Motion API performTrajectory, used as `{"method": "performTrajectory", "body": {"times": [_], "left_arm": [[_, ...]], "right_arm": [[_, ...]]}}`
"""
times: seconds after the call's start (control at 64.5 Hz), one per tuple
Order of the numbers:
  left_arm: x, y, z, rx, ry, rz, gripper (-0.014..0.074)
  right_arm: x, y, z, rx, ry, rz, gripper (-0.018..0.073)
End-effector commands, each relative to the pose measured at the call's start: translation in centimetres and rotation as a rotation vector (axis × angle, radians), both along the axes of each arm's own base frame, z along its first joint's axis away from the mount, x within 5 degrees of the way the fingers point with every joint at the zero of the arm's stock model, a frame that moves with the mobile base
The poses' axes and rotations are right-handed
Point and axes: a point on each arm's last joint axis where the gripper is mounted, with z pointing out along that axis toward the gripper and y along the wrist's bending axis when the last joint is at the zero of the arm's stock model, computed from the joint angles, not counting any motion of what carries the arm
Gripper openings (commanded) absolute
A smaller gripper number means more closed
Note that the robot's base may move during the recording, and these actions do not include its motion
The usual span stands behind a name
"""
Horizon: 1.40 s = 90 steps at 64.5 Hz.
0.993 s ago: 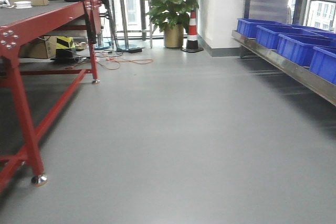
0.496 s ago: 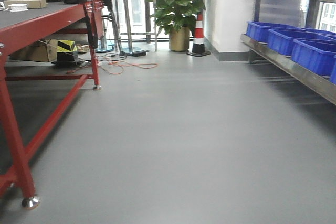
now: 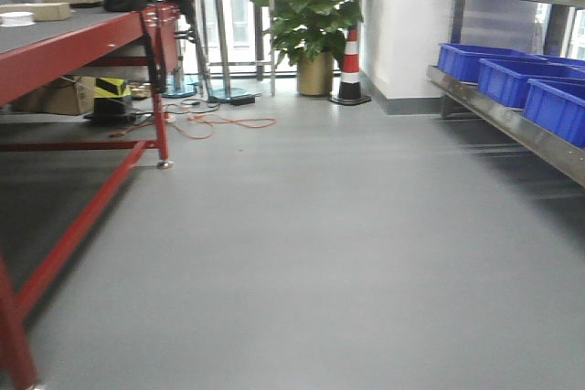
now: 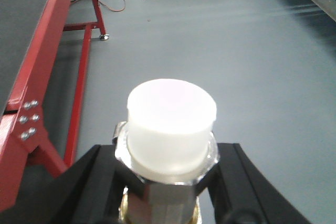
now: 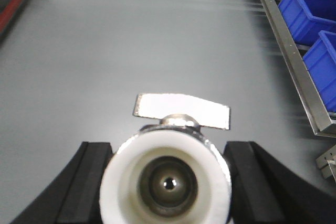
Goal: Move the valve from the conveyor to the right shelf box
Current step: 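Drive the base to the steel shelf holding the valves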
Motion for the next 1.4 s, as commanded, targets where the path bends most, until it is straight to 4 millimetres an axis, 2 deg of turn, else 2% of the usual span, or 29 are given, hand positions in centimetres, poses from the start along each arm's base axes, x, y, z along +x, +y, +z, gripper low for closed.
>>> {"method": "performTrajectory", "body": {"times": [0.0, 1.381], "left_arm": [[-0.22, -0.06, 0.96, -0.011, -0.068, 0.003, -0.0111], [-0.22, -0.06, 0.96, -0.011, -0.068, 0.003, -0.0111]], "right_arm": [[-0.19, -0.07, 1.17, -0.007, -0.092, -0.004, -0.0154], [-0.19, -0.07, 1.17, -0.007, -0.092, -0.004, -0.0154]]}}
